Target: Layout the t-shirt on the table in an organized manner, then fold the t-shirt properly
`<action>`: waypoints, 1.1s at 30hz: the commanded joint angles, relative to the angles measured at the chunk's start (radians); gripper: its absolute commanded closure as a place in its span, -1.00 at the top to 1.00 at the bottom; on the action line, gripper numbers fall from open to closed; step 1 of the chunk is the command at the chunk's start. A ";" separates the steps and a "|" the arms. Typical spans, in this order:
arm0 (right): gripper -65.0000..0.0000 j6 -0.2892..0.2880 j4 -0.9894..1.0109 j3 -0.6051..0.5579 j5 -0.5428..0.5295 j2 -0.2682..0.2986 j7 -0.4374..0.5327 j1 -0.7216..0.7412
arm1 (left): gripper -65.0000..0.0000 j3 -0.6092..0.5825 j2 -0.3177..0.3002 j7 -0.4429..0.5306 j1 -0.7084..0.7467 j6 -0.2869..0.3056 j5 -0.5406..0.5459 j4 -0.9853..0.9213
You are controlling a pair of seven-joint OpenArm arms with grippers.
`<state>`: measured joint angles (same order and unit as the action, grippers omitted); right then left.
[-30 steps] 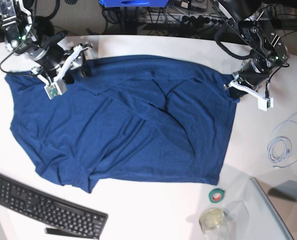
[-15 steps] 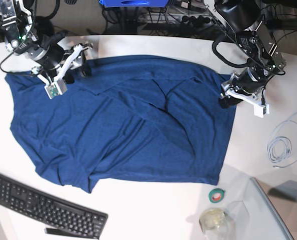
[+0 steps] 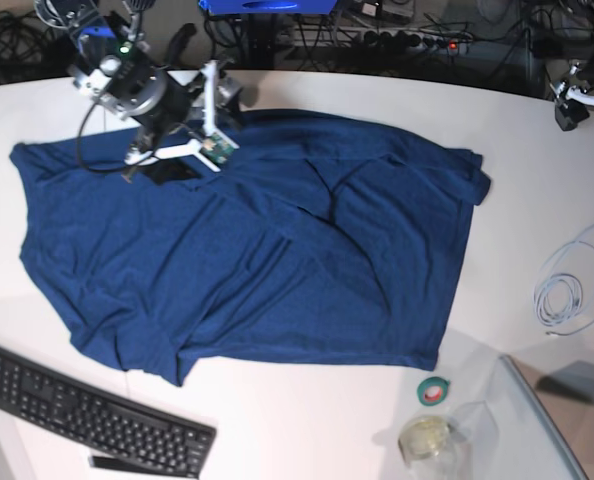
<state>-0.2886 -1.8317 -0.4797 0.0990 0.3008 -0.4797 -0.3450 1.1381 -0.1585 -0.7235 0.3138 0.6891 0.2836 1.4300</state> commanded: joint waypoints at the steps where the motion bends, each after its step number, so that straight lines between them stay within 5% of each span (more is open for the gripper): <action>1: 0.43 -0.002 -0.006 -0.040 -0.002 0.004 0.020 0.024 | 0.62 0.001 -0.016 0.051 0.032 0.009 0.012 0.018; 10: 0.14 -0.002 0.063 -0.348 -0.051 -0.001 -0.129 0.206 | 0.62 0.015 -0.014 0.123 0.120 0.009 0.021 -0.031; 20: 0.09 -0.001 0.160 -0.350 -0.209 -0.016 -0.135 0.320 | 0.62 0.066 -0.014 0.123 0.115 0.009 0.021 -0.111; 33: 0.09 -0.001 0.307 -0.351 -0.209 -0.084 -0.129 0.380 | 0.62 0.063 -0.014 0.123 0.114 0.009 0.021 -0.111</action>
<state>-0.2886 -1.5097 -0.8337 -0.1051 0.2192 -0.6285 0.0166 1.1946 -0.1532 -0.6167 0.4183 0.6930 0.2924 1.3033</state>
